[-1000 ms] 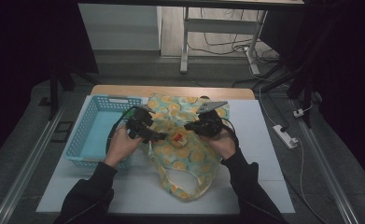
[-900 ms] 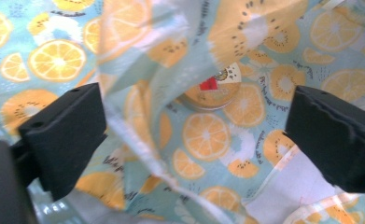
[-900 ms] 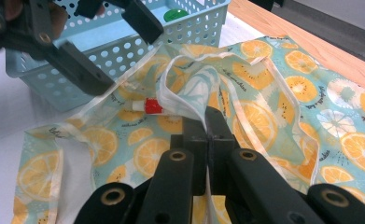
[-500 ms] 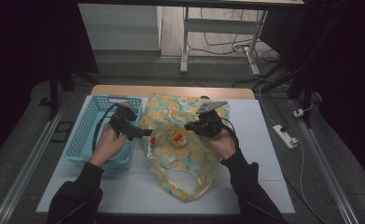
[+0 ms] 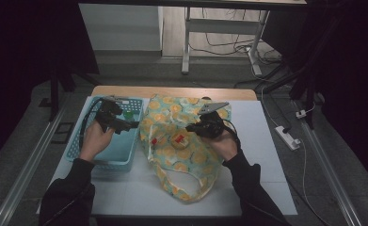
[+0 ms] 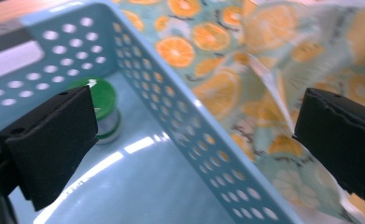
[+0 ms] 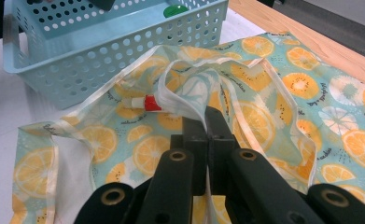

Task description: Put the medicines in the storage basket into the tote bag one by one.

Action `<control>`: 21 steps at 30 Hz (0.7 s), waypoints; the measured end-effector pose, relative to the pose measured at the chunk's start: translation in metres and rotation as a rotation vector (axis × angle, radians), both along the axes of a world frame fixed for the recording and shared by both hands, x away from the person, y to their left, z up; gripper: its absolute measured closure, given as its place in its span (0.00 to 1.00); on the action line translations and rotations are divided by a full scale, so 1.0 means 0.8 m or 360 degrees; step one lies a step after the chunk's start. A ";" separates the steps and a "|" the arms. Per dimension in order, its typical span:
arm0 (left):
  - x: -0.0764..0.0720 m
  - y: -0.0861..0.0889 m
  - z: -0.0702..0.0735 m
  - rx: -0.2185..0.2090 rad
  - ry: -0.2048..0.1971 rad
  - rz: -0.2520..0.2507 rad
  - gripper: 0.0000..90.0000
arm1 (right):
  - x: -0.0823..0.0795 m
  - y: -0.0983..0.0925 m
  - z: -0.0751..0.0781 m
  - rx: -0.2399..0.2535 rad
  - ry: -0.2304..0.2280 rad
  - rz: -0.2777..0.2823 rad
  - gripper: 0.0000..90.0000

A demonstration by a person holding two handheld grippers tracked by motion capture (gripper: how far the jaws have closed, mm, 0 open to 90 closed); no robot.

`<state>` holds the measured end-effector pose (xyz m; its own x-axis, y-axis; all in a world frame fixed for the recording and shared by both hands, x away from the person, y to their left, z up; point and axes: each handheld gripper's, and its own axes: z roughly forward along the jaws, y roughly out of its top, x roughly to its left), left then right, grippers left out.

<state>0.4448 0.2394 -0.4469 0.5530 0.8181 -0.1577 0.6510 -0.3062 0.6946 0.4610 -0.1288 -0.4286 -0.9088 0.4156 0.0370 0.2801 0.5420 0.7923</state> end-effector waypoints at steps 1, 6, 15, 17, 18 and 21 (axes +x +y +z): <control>0.002 0.002 0.000 0.0006 -0.0003 0.0016 0.00 | 0.000 0.000 0.000 0.0000 0.0000 0.0000 1.00; 0.016 0.011 -0.004 0.0021 -0.0007 0.0062 0.00 | 0.000 0.000 0.000 -0.0001 -0.0002 0.0001 1.00; 0.043 0.015 -0.022 0.0102 0.0133 0.0178 0.00 | 0.000 0.000 0.001 0.0001 -0.0002 0.0007 1.00; 0.049 0.014 -0.026 0.0138 0.0150 0.0188 0.00 | 0.000 0.000 0.001 0.0000 0.0000 0.0007 1.00; 0.052 0.013 -0.029 0.0167 0.0156 0.0197 0.00 | 0.000 0.000 0.000 0.0000 -0.0001 0.0008 1.00; 0.060 0.009 -0.036 0.0225 0.0182 0.0217 0.00 | 0.000 0.001 0.001 0.0002 -0.0002 0.0009 1.00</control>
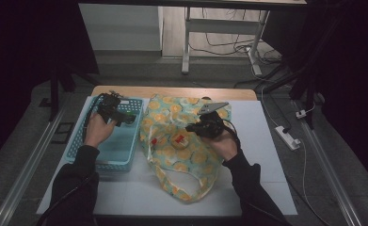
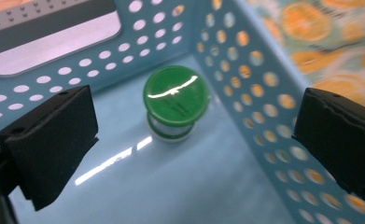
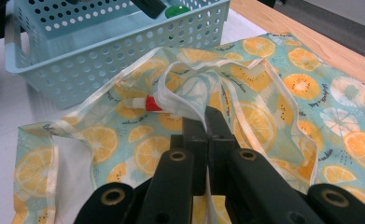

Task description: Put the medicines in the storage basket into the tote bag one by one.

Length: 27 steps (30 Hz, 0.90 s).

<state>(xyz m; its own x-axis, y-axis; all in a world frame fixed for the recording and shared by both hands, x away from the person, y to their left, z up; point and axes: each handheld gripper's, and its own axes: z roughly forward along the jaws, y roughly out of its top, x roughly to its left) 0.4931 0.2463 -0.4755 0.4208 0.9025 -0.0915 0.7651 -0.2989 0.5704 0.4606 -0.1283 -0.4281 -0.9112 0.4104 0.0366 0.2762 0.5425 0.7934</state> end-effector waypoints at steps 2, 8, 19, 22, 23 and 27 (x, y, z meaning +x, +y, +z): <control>0.005 -0.002 -0.004 0.0015 0.0021 0.0005 0.00 | 0.000 0.000 0.000 -0.0001 0.0000 0.0001 1.00; 0.019 -0.009 -0.015 0.0062 0.0095 -0.0013 0.01 | -0.001 0.000 0.001 0.0002 -0.0001 0.0001 1.00; 0.025 -0.011 -0.011 0.0152 0.0107 -0.0006 0.30 | -0.001 0.000 0.002 0.0004 -0.0004 0.0002 1.00; 0.027 -0.010 -0.011 0.0132 0.0126 -0.0009 0.38 | -0.001 0.000 0.002 0.0003 -0.0004 0.0003 1.00; 0.027 -0.010 -0.012 0.0139 0.0131 -0.0011 0.40 | -0.001 0.000 0.002 0.0003 -0.0002 0.0003 1.00; 0.030 -0.010 -0.013 0.0119 0.0168 0.0001 0.48 | -0.001 0.000 0.001 0.0001 0.0000 0.0005 1.00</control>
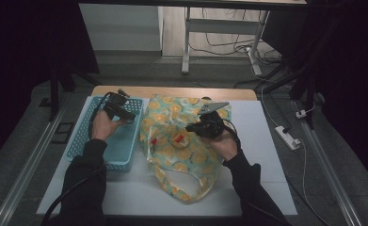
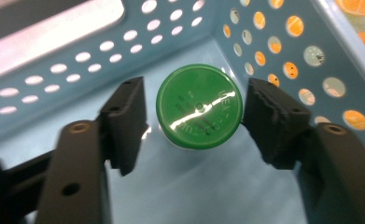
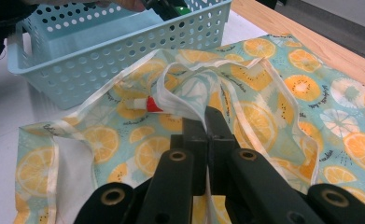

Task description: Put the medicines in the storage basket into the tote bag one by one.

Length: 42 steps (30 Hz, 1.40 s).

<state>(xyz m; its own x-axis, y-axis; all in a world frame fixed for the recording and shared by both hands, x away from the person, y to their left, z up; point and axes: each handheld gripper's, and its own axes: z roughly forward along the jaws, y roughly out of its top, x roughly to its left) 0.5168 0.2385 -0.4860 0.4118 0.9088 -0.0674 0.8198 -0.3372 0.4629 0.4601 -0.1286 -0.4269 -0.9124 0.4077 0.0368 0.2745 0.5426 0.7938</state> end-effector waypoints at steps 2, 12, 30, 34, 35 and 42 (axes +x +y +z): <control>0.001 -0.001 -0.001 -0.0007 0.0017 -0.0009 0.53 | 0.000 0.000 0.000 0.0000 0.0000 -0.0001 1.00; -0.002 0.001 0.003 -0.0055 0.0028 0.0027 0.58 | 0.000 0.000 0.000 0.0002 0.0000 0.0000 1.00; -0.036 0.002 0.034 -0.0152 -0.0126 -0.0006 0.58 | -0.001 0.000 0.002 0.0010 -0.0010 0.0001 1.00; -0.047 0.002 0.040 -0.0165 -0.0177 -0.0016 0.58 | -0.001 0.000 0.002 0.0007 -0.0008 0.0001 1.00; -0.050 0.002 0.041 -0.0181 -0.0190 -0.0016 0.58 | -0.001 0.000 0.002 0.0009 -0.0008 0.0001 1.00; -0.071 0.001 0.046 -0.0206 -0.0260 -0.0033 0.58 | -0.002 0.001 0.002 0.0008 -0.0010 0.0007 1.00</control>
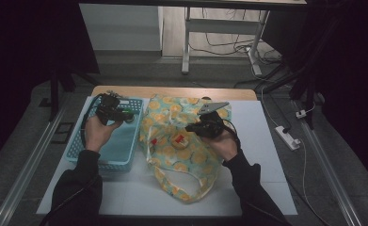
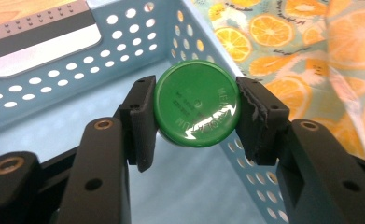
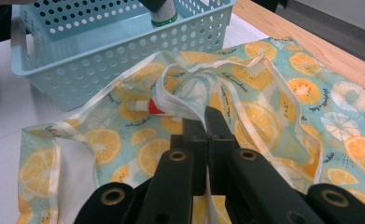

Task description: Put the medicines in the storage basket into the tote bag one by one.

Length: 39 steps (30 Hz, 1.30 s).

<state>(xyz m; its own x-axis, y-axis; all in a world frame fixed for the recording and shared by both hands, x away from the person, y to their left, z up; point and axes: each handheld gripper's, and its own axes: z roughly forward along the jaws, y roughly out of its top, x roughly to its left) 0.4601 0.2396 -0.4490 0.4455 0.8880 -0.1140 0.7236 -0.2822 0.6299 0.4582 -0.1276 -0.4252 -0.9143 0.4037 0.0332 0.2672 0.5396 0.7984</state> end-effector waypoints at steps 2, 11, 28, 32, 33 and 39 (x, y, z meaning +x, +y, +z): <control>-0.005 -0.001 0.001 -0.0009 -0.0020 -0.0002 0.58 | 0.000 0.000 0.000 -0.0002 0.0002 0.0001 1.00; -0.026 0.001 -0.001 -0.0085 -0.0077 -0.0011 0.58 | 0.000 0.000 0.000 0.0005 -0.0003 -0.0001 1.00; -0.055 -0.004 0.014 -0.0094 -0.0145 -0.0072 0.58 | -0.001 0.000 0.000 0.0003 -0.0004 0.0000 1.00; -0.063 -0.006 0.020 -0.0106 -0.0157 -0.0097 0.58 | -0.001 0.000 0.001 0.0008 -0.0007 -0.0003 1.00; -0.065 -0.006 0.022 -0.0105 -0.0163 -0.0106 0.58 | -0.001 -0.001 0.001 0.0010 -0.0008 0.0000 1.00; -0.074 -0.012 0.031 -0.0127 -0.0170 -0.0153 0.58 | -0.001 0.000 0.001 0.0011 -0.0010 0.0001 1.00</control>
<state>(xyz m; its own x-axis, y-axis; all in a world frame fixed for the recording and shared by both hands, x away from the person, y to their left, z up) 0.4005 0.2301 -0.4243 0.5416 0.8306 -0.1298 0.6232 -0.2931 0.7251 0.4573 -0.1279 -0.4244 -0.9146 0.4031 0.0304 0.2621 0.5341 0.8038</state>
